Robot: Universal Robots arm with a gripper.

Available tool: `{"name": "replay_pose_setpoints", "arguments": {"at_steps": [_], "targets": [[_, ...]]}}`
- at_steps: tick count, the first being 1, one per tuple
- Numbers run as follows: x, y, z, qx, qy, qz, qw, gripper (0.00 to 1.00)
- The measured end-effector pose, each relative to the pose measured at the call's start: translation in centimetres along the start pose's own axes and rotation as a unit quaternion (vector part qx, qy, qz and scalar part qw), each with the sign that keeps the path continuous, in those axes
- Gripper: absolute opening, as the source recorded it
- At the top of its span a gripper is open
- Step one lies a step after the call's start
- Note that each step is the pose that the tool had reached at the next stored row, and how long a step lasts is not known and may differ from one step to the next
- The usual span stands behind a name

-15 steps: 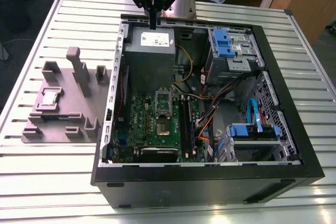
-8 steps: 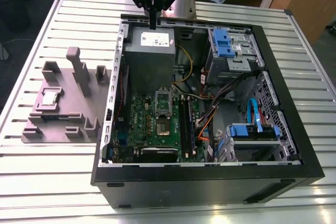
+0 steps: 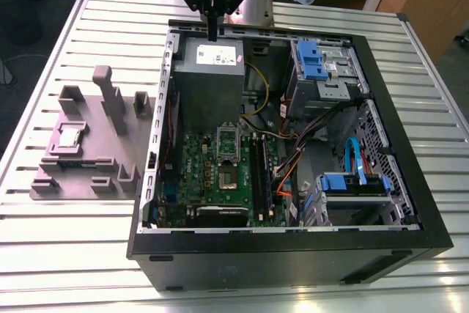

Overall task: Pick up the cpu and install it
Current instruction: 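Reach for the cpu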

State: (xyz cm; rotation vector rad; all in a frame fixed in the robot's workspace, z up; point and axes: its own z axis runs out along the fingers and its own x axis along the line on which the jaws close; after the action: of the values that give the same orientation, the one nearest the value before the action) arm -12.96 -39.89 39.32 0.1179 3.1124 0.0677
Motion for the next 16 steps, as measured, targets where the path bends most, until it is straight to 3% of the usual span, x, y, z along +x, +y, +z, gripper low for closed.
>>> {"name": "replay_pose_setpoints", "arguments": {"at_steps": [16], "targets": [[0.36,-0.03,0.08,0.0,0.0001,0.0,1.0,0.1]]}}
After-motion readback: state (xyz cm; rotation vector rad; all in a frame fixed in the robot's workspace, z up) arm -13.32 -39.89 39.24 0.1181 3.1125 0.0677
